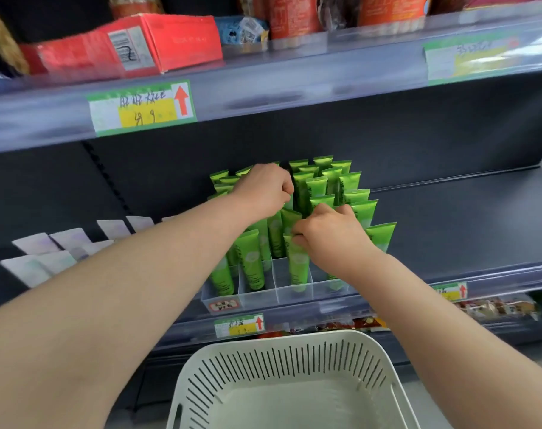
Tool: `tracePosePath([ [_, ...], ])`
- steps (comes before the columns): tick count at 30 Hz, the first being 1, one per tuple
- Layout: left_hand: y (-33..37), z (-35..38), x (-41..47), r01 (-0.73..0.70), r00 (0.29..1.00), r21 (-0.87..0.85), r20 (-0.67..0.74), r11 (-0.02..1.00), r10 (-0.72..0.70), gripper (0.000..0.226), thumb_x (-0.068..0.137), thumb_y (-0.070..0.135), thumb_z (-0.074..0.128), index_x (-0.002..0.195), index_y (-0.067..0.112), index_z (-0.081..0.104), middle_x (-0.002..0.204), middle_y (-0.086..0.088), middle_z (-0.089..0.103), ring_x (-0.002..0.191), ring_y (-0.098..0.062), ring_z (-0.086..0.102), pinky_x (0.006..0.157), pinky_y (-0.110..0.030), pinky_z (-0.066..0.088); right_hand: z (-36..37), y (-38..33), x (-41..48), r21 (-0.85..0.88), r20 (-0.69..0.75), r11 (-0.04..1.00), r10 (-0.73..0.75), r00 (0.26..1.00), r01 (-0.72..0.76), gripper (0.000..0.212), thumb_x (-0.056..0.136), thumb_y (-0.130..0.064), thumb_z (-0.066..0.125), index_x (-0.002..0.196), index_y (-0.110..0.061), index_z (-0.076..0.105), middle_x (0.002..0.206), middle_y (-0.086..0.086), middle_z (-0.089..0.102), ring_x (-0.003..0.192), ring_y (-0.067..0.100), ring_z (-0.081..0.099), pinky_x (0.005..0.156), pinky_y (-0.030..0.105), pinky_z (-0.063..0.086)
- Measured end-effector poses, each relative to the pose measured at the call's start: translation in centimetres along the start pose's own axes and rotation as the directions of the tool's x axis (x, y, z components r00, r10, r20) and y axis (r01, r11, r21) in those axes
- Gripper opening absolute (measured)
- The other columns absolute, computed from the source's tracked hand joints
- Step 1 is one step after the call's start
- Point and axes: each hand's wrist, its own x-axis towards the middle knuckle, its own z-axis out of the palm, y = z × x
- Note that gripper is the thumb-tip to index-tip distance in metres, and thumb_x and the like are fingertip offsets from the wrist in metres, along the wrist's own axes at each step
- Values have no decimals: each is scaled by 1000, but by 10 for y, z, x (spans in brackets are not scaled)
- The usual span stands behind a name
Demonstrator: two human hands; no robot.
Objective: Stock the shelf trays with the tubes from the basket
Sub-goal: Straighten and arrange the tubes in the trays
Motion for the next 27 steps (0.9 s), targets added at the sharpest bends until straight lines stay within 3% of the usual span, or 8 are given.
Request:
tracePosePath([
  [7,-8,3,-3,-16,998,-5,59,1000,16,20,87,10,67,103,19,73,107,1,69,102,-19,63,91,-38,52,0,1,0,-3,51,999,-34,998,34,25,99,-30,41,116,-29,59,106,-8,64,114,20,42,80,38,29],
  [12,-5,11,-4,-68,984,73,167,995,55,21,85,12,72,104,21,73,108,4,67,100,-16,61,89,-34,52,-9,4,-3,92,147,996,-18,989,5,33,96,-46,42,122,-30,55,117,-7,60,120,20,39,88,41,33],
  [18,-2,14,1,-20,988,90,152,996,6,12,90,20,67,100,17,73,106,2,67,98,-19,61,77,-30,47,-11,16,-8,100,40,993,65,997,-69,32,102,-35,30,122,-27,54,112,-6,64,111,23,48,85,41,41],
  [24,-4,12,-1,12,982,75,188,997,-26,14,91,25,67,95,14,74,101,1,69,94,-19,63,83,-34,52,-9,17,-3,92,-54,991,101,993,-96,30,101,-27,34,122,-25,55,112,-3,63,107,24,51,79,37,39],
  [27,-7,3,3,72,993,-28,100,997,-68,20,89,30,68,90,12,75,98,-2,72,91,-20,65,84,-36,54,-7,18,-2,96,-65,989,121,991,-114,29,98,-20,40,122,-25,55,115,-2,63,107,24,52,76,37,36],
])
